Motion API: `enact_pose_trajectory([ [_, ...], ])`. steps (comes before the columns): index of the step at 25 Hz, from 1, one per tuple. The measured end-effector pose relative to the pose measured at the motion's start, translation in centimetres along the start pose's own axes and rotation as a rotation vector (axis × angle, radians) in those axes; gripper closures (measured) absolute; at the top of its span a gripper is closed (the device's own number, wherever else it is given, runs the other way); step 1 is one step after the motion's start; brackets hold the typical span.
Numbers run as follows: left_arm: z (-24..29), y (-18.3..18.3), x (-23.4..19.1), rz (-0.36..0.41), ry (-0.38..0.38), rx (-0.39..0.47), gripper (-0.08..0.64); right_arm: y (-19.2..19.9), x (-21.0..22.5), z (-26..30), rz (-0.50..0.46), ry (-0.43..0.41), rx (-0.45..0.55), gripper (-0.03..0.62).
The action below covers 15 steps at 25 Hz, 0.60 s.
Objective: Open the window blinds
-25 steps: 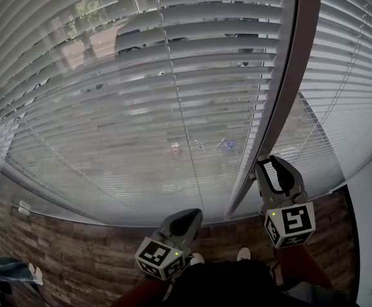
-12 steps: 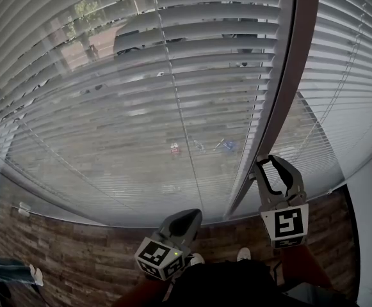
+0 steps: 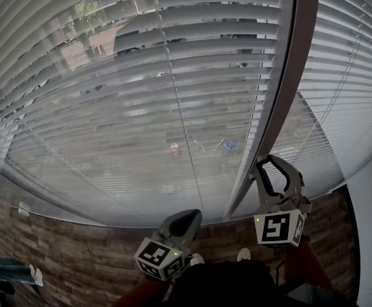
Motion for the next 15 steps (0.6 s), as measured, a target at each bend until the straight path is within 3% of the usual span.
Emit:
enact_pose_trajectory([
  [4,0.17,0.25,-0.19,-0.023,0.010,-0.002,0.558,0.09,-0.48,0.01,-0.143,0.048,-0.015,0.443],
  [8,0.32,0.21,-0.19,-0.021,0.013,0.002,0.559,0.11,-0.70,0.06,-0.201,0.074,-0.021,0.445],
  [12,0.38,0.08,-0.16,-0.016,0.015,0.006,0.558,0.12,-0.70,-0.02,-0.188,0.073,-0.022,0.443],
  [15,0.27,0.02,-0.05,-0.020,0.016,0.005,0.559,0.05,-0.36,-0.21,-0.090,0.048,0.038,0.421],
])
Point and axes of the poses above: the fingertips, and each gripper's own axes: z forward along the fingers, x to its right, y out of its underside, the point moved 8 cm from there along -z, backward along the fingers, and after that the axes turned 6 degrees about -x, right-handed, at the moved point
